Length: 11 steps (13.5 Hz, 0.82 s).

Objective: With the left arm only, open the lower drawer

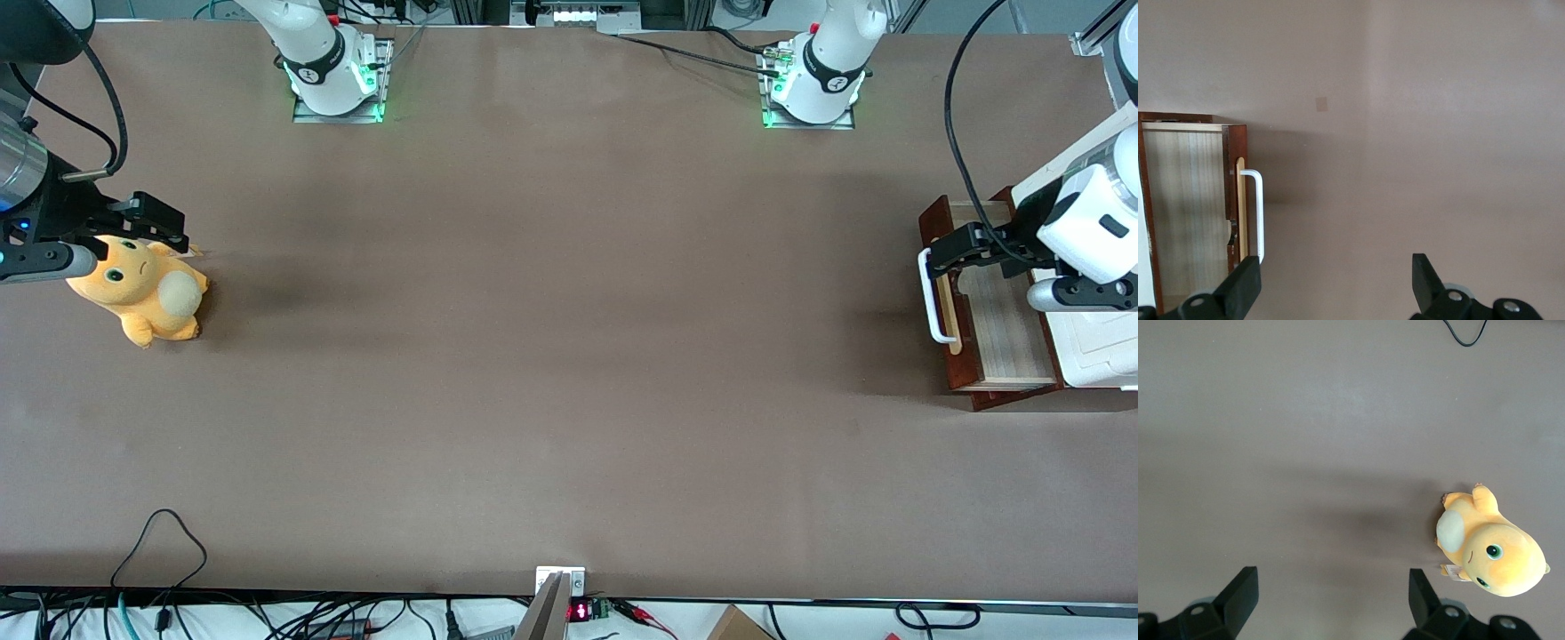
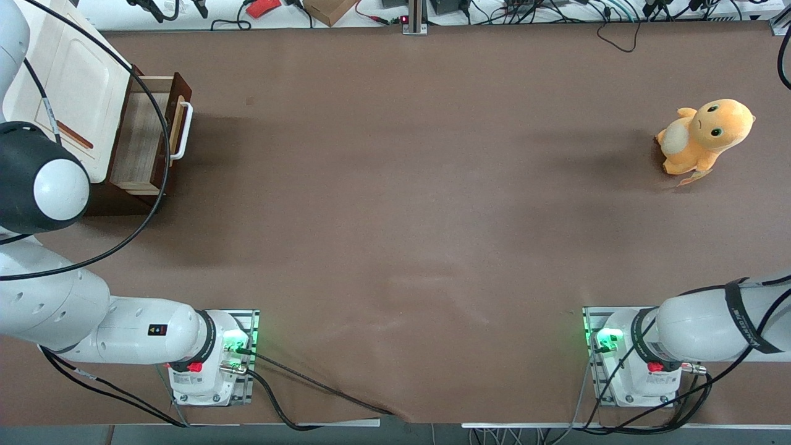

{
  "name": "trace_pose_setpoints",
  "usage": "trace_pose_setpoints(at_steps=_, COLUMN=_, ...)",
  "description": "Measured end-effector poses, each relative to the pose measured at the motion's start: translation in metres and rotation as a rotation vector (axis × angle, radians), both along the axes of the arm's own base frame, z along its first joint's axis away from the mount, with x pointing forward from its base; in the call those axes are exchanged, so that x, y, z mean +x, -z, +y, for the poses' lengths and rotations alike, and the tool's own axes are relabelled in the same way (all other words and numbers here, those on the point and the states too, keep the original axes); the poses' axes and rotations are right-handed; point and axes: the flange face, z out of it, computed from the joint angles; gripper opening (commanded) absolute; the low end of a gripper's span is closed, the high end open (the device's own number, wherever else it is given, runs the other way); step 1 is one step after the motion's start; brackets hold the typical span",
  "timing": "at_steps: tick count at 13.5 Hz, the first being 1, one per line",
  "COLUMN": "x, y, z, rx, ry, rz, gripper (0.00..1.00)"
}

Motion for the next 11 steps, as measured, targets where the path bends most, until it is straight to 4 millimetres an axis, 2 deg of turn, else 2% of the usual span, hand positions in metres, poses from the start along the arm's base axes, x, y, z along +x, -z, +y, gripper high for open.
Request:
trace_pose_setpoints(at_steps=2, x=-0.003, y=0.002, z=0.004, rx=-0.004, ry=0.019, rz=-0.009, gripper=1.0)
trace_pose_setpoints(at_steps=4, x=-0.005, y=0.011, z=-0.001, rx=-0.004, ry=0.025, rz=-0.035, gripper=1.0)
trace_pose_setpoints(at_steps=6, x=-0.016, y=0.02, z=-0.004, rx=-0.002, ry=0.028, rz=-0.039, gripper=1.0)
trace_pose_setpoints(at_steps=11, x=-0.036, y=0.0, z=-0.004, rx=0.002, ry=0.051, rz=-0.021, gripper=1.0)
